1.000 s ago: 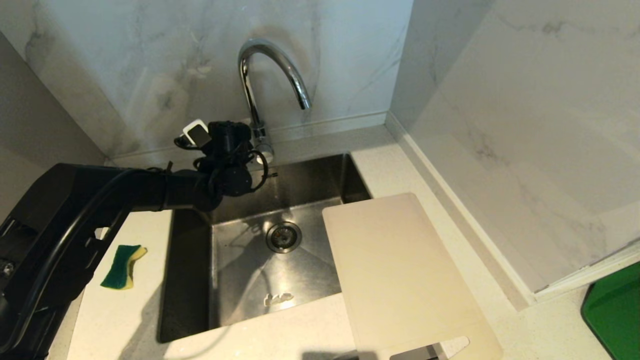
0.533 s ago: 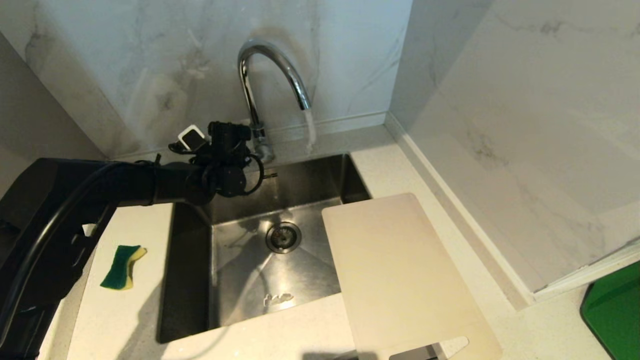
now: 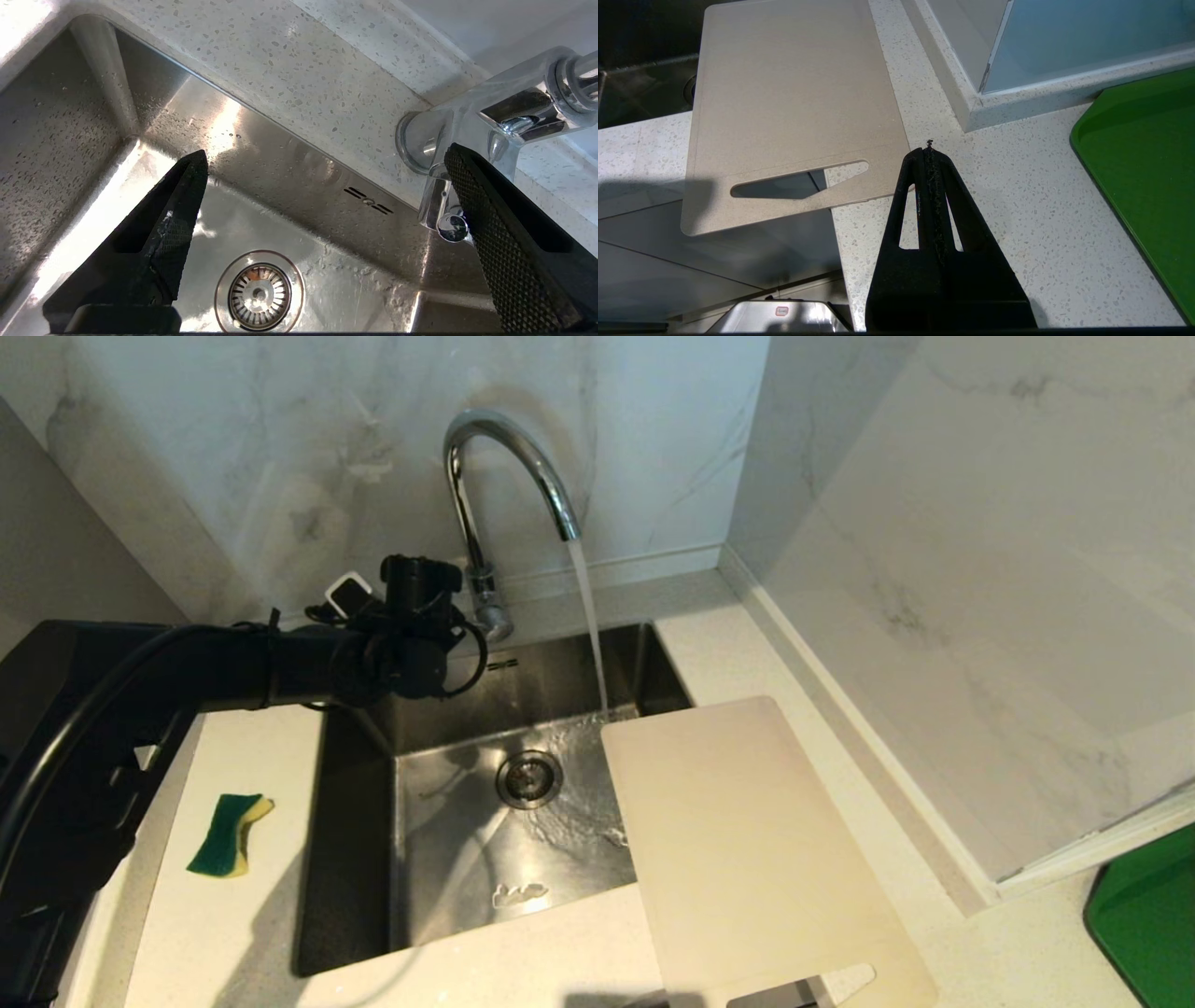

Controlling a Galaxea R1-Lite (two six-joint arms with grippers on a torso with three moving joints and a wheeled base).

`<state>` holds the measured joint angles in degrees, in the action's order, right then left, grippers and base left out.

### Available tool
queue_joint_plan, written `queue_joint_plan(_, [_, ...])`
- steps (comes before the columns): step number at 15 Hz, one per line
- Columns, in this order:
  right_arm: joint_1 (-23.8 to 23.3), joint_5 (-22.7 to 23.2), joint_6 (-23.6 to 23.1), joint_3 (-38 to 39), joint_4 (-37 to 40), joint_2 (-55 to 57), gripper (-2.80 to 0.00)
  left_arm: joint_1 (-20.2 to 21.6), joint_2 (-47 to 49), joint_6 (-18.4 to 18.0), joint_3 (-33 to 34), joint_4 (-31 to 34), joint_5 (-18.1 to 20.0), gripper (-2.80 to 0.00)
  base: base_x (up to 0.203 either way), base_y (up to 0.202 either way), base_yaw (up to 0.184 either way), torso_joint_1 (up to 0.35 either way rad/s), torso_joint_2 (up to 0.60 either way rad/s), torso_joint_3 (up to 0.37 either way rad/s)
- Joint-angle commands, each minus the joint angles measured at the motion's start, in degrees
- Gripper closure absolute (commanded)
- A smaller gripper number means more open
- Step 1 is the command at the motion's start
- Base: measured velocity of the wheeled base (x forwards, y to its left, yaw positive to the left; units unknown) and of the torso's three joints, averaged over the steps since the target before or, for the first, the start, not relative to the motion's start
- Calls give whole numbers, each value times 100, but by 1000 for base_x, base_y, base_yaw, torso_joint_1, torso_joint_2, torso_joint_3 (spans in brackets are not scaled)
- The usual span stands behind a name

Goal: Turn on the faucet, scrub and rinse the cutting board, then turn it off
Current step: Turn on the tap, then pick up the cleaning cloth

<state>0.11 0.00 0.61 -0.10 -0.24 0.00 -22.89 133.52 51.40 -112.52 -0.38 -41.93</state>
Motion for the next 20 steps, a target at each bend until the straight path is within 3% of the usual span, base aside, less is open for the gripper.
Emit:
queue_joint_plan(1, [7, 0, 0, 1, -2, 0, 0, -23, -172, -23, -15, -30, 85, -280, 0, 0, 0, 0, 0, 0])
queue_joint_plan(4, [5, 0, 0, 1, -2, 0, 0, -95, -605, -123, -10, -84, 428, -280, 0, 0, 0, 0, 0, 0])
queue_joint_plan(8, [7, 0, 0, 1, -4, 0, 0, -192, -1200, -702, 56, -367, 396, -280, 0, 0, 0, 0, 0, 0])
queue_joint_plan(13, [6, -9, 0, 10, -11, 0, 0, -9, -2018, -1960, 189, 391, 435, -280, 0, 0, 0, 0, 0, 0])
queue_joint_plan(17, [7, -9, 5, 10, -11, 0, 0, 77, -3130, -2613, 616, 1223, 671, -280, 0, 0, 0, 0, 0, 0])
queue_joint_plan(18, [7, -9, 0, 10, -11, 0, 0, 61, -3394, -2673, 730, 1663, 885, 0, 0, 0, 0, 0, 0, 0])
queue_joint_plan(20, [-1, -9, 7, 10, -11, 0, 0, 38, -3921, -2718, 941, 2804, 1733, 0, 0, 0, 0, 0, 0, 0])
